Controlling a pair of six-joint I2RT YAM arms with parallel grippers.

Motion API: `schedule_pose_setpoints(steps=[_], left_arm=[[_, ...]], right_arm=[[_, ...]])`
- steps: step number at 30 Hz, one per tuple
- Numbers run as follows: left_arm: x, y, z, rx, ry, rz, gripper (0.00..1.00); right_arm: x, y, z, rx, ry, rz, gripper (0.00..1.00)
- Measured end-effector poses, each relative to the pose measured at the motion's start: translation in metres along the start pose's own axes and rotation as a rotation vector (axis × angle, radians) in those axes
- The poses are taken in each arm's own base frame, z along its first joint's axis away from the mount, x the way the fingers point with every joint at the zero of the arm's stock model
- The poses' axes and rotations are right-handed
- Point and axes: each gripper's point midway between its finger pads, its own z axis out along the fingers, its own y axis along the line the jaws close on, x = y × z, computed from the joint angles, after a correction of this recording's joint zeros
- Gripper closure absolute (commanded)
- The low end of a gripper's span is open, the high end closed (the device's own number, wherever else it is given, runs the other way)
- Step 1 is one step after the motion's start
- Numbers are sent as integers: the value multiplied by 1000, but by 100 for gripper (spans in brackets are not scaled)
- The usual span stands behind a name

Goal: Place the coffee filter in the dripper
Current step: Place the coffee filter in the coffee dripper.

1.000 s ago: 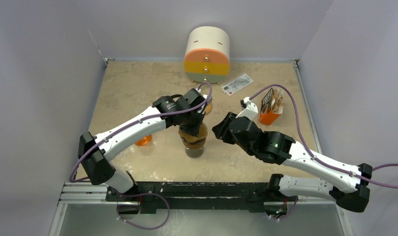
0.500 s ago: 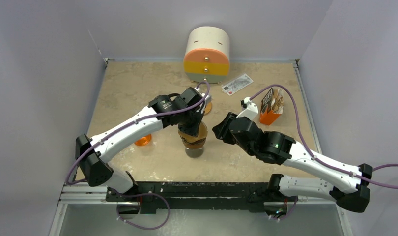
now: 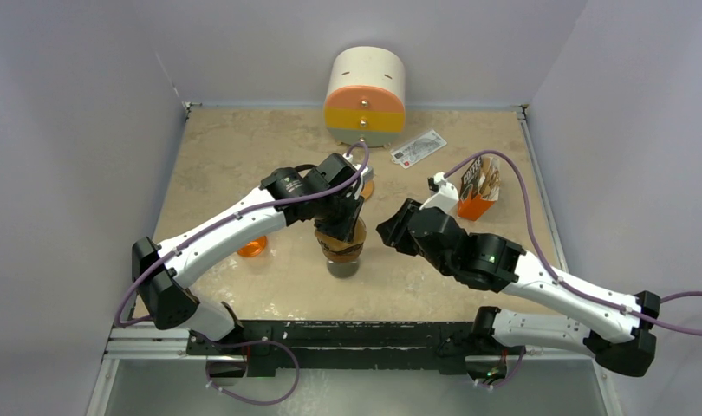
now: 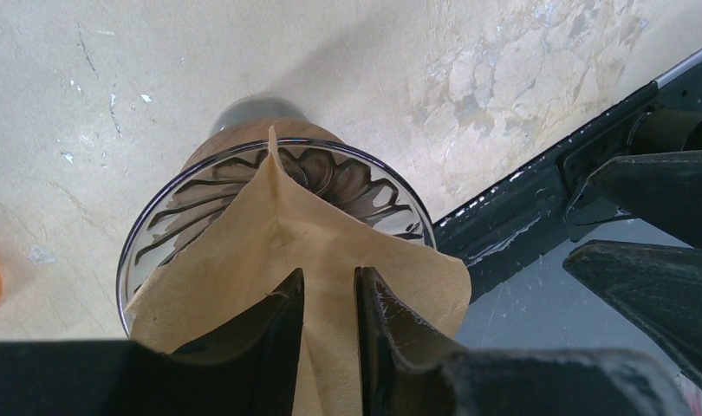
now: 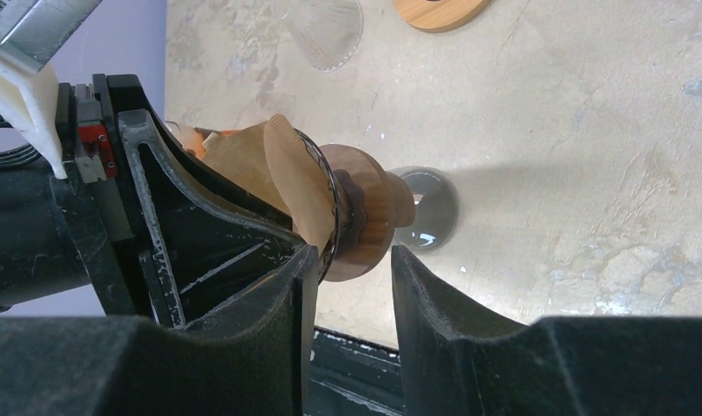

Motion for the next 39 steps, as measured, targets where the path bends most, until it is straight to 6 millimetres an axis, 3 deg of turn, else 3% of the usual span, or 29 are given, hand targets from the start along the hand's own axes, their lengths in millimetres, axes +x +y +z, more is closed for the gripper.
schedule_pose_setpoints(steps=[12, 26, 34, 39], left_arm=[[2, 3, 2, -11, 3, 10, 54], [9, 8, 9, -25, 23, 17, 46], [7, 6, 8, -15, 15, 21, 47], [7, 5, 8, -7, 16, 26, 56]], right_arm=[[3, -4, 1, 8, 4, 1, 60], [3, -4, 1, 9, 5, 0, 60], [3, -4, 1, 8, 5, 0, 60], [3, -4, 1, 8, 5, 0, 60]])
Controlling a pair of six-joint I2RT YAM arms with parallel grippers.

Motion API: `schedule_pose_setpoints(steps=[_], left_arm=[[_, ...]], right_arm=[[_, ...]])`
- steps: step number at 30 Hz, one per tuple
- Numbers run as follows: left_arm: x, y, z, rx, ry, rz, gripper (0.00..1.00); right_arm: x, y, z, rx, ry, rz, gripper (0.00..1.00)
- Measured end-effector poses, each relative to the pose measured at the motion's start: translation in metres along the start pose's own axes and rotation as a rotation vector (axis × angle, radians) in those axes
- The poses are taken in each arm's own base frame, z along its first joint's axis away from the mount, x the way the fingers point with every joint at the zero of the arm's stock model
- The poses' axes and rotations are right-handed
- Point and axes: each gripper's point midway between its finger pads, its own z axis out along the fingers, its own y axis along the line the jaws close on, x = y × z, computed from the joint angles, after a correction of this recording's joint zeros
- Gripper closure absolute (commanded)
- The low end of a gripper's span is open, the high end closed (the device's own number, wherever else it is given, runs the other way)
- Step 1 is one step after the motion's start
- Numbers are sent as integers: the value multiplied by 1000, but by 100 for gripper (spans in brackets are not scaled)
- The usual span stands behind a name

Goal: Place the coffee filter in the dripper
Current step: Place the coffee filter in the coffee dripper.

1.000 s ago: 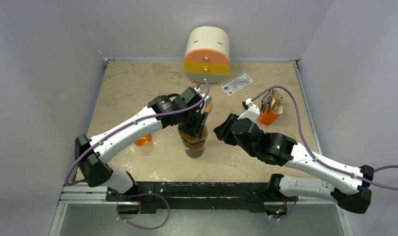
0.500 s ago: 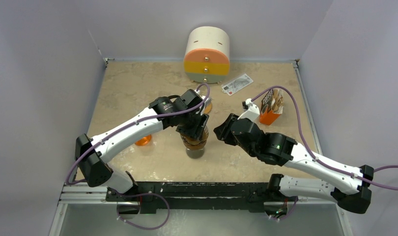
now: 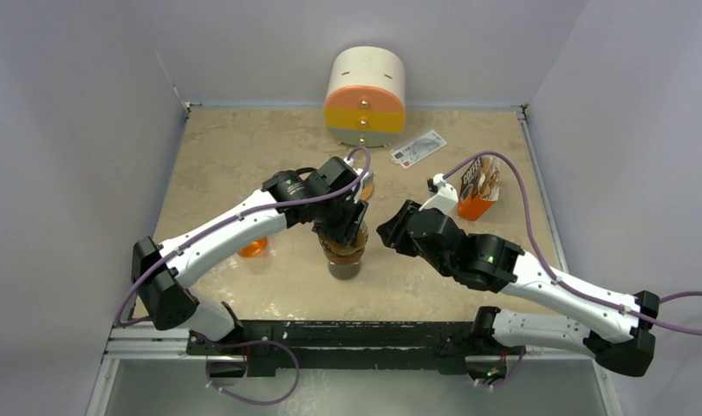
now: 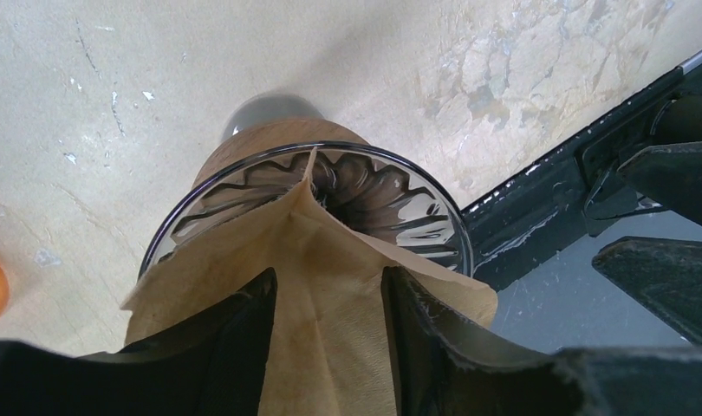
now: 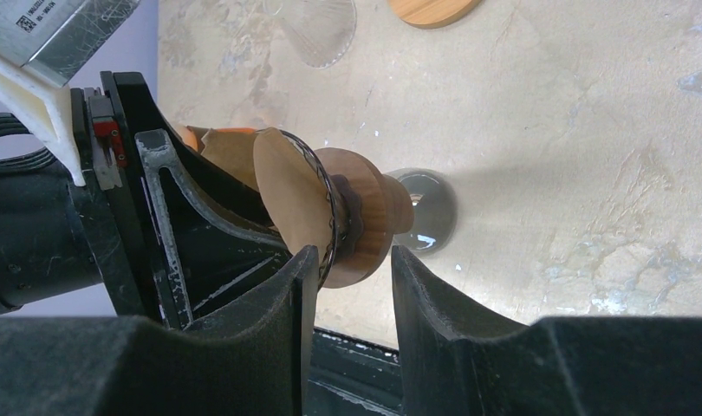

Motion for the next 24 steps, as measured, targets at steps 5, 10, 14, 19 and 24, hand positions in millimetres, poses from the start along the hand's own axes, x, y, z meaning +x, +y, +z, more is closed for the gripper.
schedule_pose_setpoints(steps=[5, 10, 14, 19, 24], left_arm=[[0, -1, 0, 9, 2, 4, 76], [-3, -4, -4, 20, -5, 13, 100], [-11, -8, -12, 29, -29, 20, 100], [-25, -15, -28, 47, -72, 32, 100], [-31, -17, -48, 59, -111, 59, 100]], right_arm=[[0, 0, 0, 0, 0, 0, 60], [0, 0, 0, 0, 0, 0, 60], [0, 0, 0, 1, 0, -2, 60], [4, -7, 2, 14, 6, -12, 61], [11, -20, 3, 37, 19, -49, 62]])
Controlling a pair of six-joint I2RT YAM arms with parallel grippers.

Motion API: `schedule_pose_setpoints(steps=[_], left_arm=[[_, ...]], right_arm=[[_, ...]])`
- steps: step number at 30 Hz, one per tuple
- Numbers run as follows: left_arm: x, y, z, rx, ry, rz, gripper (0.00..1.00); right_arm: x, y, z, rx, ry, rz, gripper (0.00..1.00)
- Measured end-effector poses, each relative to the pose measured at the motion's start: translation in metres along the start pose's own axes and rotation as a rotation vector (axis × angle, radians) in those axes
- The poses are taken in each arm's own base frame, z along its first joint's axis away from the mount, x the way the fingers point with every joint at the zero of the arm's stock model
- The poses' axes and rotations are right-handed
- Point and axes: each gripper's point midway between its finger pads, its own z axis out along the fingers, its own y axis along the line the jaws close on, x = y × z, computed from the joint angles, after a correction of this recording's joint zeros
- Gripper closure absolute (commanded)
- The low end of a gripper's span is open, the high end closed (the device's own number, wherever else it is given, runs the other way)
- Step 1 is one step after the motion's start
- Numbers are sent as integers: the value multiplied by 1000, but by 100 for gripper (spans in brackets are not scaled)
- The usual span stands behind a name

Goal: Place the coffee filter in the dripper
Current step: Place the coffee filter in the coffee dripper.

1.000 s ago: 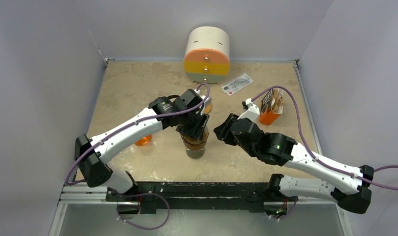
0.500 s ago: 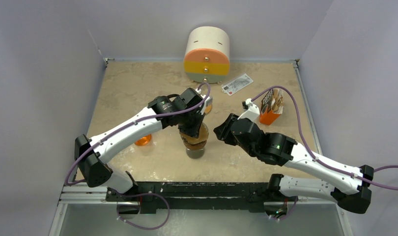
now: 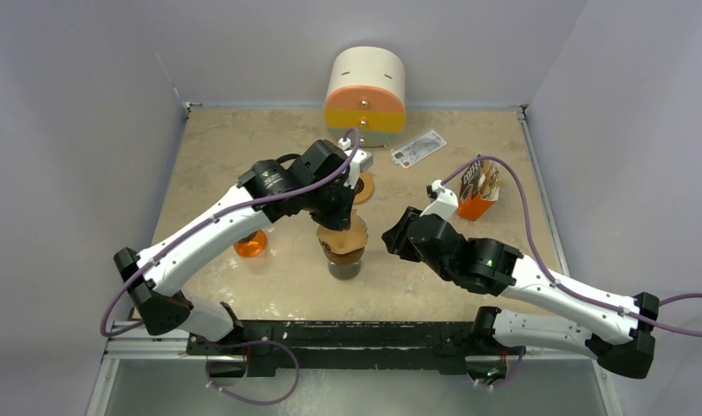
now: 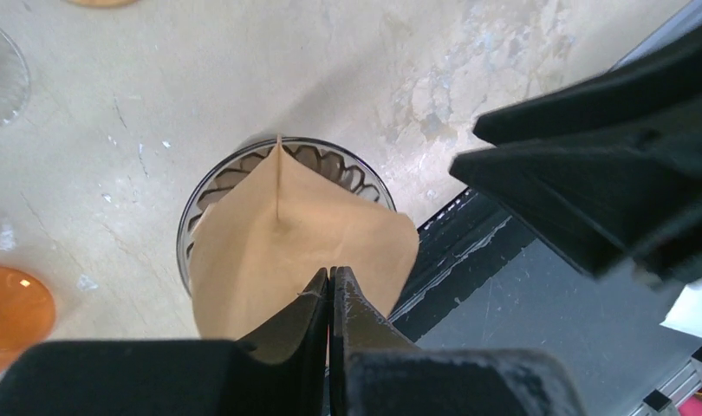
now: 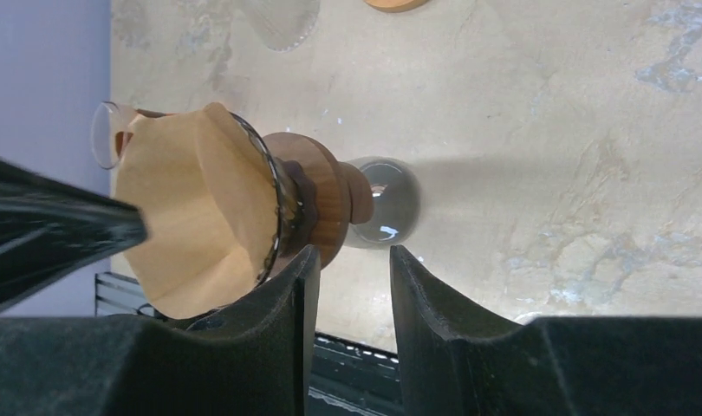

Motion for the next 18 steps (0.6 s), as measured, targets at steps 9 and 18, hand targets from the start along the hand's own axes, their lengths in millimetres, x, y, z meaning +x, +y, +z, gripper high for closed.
schedule_pose_setpoints(steps=[9, 18], left_arm=[[-7, -9, -79, 122, -284, 105, 100], [47, -4, -78, 234, -341, 177, 100]], right_arm=[[7, -15, 2, 34, 14, -69, 75], [10, -29, 3, 69, 28, -140, 100]])
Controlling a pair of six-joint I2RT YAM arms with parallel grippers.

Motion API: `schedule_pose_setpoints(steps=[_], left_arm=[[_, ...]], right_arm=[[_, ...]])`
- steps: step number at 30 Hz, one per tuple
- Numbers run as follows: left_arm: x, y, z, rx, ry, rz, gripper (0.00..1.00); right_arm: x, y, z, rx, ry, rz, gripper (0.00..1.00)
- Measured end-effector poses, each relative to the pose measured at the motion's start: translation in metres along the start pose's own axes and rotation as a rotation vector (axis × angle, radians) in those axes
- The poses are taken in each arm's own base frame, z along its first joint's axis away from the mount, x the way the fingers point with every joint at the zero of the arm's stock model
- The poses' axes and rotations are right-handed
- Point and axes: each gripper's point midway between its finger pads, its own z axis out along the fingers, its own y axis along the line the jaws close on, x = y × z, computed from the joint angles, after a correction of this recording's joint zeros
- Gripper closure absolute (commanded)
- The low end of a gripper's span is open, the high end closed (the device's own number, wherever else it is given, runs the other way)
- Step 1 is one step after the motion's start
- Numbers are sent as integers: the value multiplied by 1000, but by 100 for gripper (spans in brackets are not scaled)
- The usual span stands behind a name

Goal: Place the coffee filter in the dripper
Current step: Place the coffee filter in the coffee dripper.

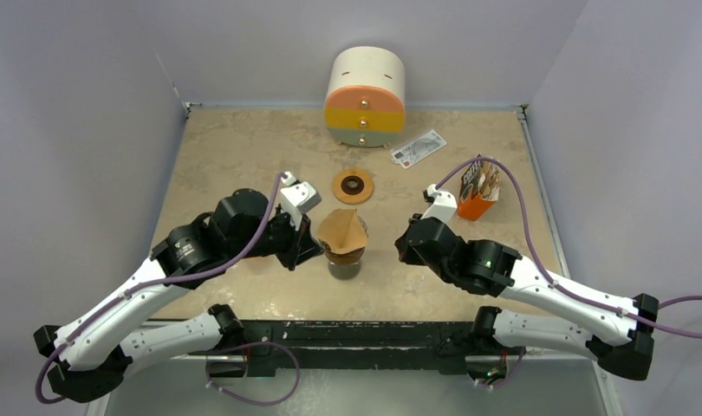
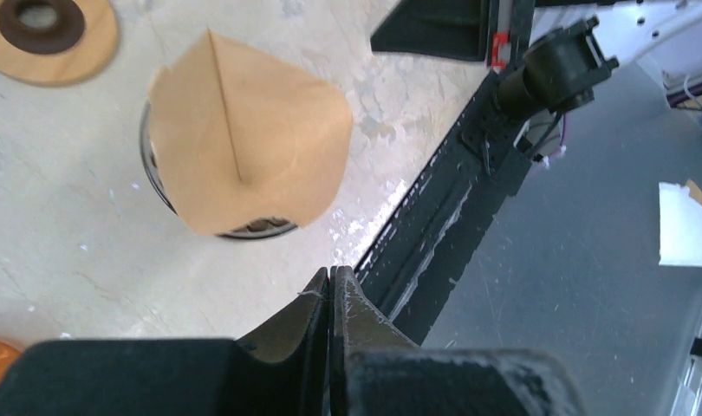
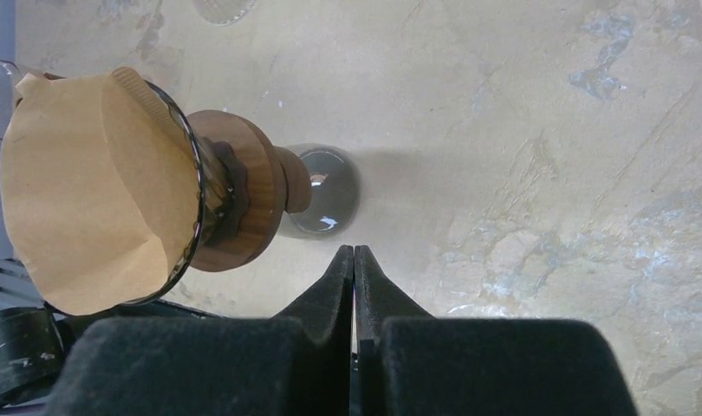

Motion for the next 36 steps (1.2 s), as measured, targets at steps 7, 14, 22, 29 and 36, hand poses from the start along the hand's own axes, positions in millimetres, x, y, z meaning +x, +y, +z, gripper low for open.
schedule_pose_setpoints(steps=[7, 14, 22, 29, 36], left_arm=[[39, 5, 9, 22, -16, -88, 100], [98, 28, 45, -76, 61, -358, 100], [129, 43, 70, -148, 75, -613, 100], [141, 59, 98, -116, 21, -860, 100], [142, 63, 112, -39, -6, -986, 100]], right_arm=[[-4, -6, 2, 16, -8, -19, 100], [-7, -9, 4, 26, -12, -22, 100], [-7, -10, 2, 18, -15, -15, 100], [-11, -11, -2, 2, -28, -3, 100], [-13, -14, -5, -2, -37, 2, 100]])
